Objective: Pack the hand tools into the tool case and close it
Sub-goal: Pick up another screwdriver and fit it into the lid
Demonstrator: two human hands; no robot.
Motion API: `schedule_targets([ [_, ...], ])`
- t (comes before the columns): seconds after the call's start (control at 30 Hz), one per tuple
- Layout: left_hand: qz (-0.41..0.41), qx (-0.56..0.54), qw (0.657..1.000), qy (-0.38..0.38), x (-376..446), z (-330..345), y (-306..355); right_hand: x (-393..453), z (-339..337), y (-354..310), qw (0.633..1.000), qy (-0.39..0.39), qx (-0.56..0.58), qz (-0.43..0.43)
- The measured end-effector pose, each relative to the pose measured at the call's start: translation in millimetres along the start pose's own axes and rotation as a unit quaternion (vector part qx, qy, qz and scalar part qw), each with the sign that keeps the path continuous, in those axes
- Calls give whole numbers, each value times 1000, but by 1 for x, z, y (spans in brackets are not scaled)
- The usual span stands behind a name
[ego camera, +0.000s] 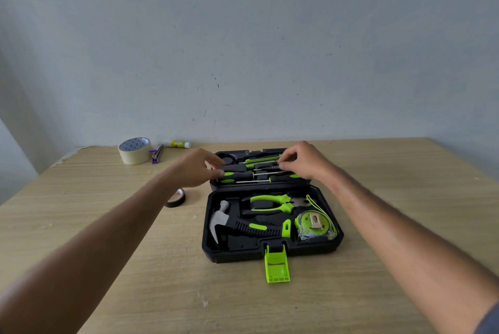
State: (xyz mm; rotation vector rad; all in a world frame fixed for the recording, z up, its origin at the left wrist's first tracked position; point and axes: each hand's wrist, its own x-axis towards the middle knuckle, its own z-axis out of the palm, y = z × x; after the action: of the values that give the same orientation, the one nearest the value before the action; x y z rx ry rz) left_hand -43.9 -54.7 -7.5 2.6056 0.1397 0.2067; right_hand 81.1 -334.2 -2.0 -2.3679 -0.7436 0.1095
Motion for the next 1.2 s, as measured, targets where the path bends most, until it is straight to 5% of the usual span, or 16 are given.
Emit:
schedule_targets([
  [0.1,-111,-97,988,34,5,-6,1,5,-7,7,997,29,41,57],
  [0.3,-289,-193,932,-105,12,-17,10,20,-9,18,973,-4,119,198],
  [0.6,-303,-157,924,-172,17,-13,27,28,-8,20,953,-104,114,262],
  [1.2,-292,-151,918,-221,31,-19,28,41,-11,26,939,-152,103,290],
])
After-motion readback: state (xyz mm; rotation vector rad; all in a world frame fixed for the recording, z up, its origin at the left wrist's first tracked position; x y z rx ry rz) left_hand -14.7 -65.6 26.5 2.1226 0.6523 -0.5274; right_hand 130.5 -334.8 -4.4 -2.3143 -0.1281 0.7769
